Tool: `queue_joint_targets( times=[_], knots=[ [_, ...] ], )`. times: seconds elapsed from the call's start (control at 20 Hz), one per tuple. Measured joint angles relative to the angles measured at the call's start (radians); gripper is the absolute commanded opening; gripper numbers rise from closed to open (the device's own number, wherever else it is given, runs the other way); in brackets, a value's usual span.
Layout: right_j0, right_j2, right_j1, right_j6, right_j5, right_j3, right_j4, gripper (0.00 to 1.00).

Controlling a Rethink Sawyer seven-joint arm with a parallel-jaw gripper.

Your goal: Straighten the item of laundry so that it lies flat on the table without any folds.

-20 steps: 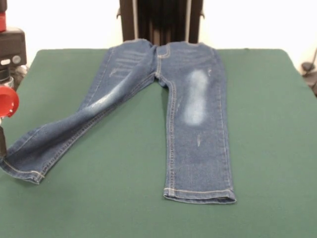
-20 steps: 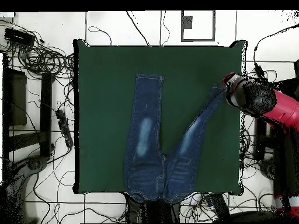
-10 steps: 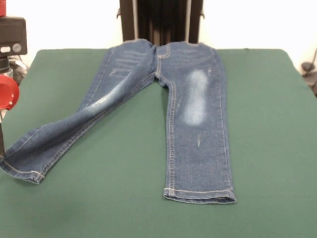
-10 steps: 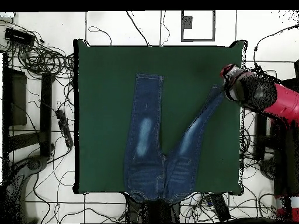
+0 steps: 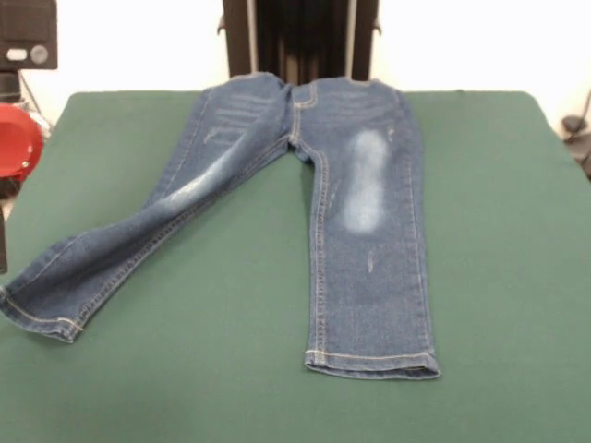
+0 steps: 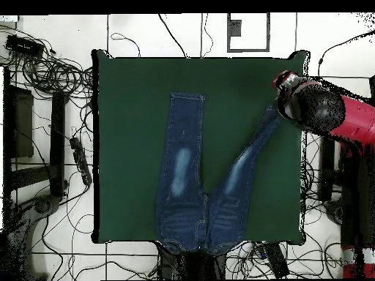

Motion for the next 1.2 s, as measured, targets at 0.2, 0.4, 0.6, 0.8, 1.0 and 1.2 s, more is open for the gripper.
queue_joint_targets(
  times=[0.2, 0.4, 0.6, 0.8, 1.0, 1.2],
  knots=[
    [0.028, 0.000, -0.009, 0.000, 0.000, -0.007, -0.001, 1.00],
    [0.049, 0.000, -0.003, 0.000, 0.000, -0.011, -0.004, 1.00],
    [0.061, 0.000, 0.003, 0.000, 0.000, -0.011, -0.007, 1.00],
    [0.071, 0.000, 0.018, 0.000, 0.000, -0.014, -0.011, 1.00],
    [0.072, -0.001, 0.048, 0.000, -0.001, -0.023, -0.014, 1.00],
    [0.071, -0.001, 0.098, 0.000, -0.016, -0.040, -0.025, 1.00]
  ],
)
